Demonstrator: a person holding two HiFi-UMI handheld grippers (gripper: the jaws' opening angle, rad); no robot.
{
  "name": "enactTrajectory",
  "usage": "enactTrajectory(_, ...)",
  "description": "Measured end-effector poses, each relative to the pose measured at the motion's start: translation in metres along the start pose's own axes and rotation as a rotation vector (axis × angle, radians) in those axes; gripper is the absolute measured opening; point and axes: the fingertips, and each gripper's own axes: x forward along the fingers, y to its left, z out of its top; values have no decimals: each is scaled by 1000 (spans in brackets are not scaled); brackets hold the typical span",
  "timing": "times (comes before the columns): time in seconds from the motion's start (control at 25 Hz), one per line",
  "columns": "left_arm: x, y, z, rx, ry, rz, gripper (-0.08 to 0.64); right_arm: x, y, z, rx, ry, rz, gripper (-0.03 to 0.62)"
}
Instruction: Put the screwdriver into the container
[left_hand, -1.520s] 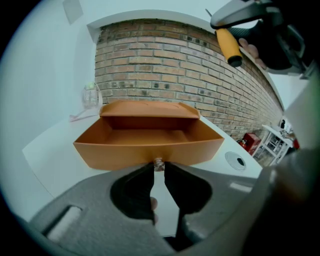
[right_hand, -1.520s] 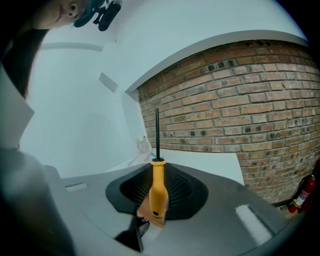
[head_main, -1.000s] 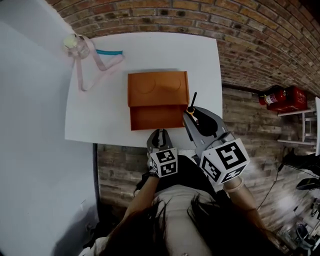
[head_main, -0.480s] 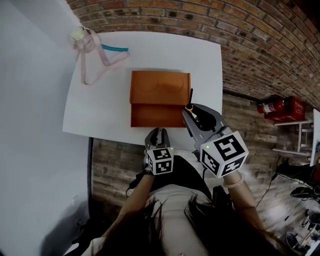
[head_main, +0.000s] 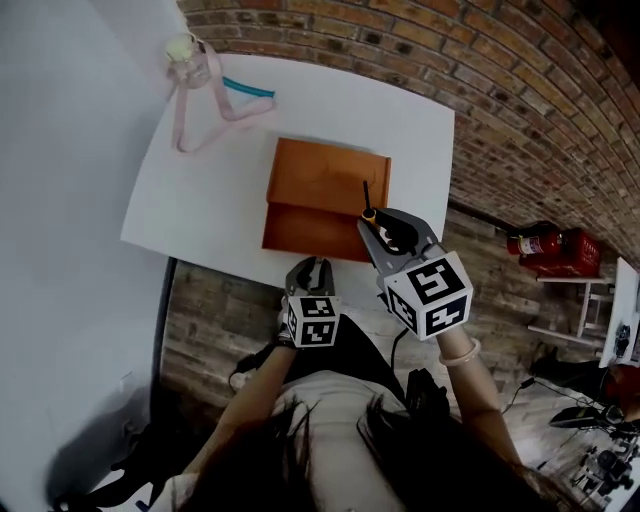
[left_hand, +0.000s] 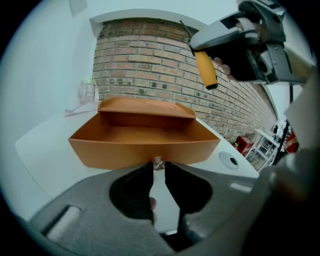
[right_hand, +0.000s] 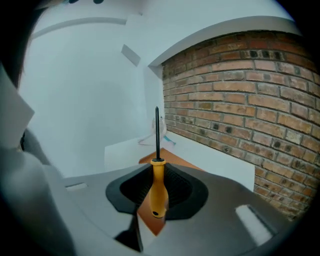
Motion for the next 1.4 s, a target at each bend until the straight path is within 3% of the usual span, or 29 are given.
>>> enactTrajectory(0.2,1,0,0,-13,4,-16,71,22,9,-18,-113,96,53,75)
enactTrajectory(0.52,2,-1,0,-10,12,-14,71,52,15,-45,-216,219,130,75)
enactTrajectory(1.4,2,1,-1,0,9,-18,66,109,41,-102,-312,464,279,75)
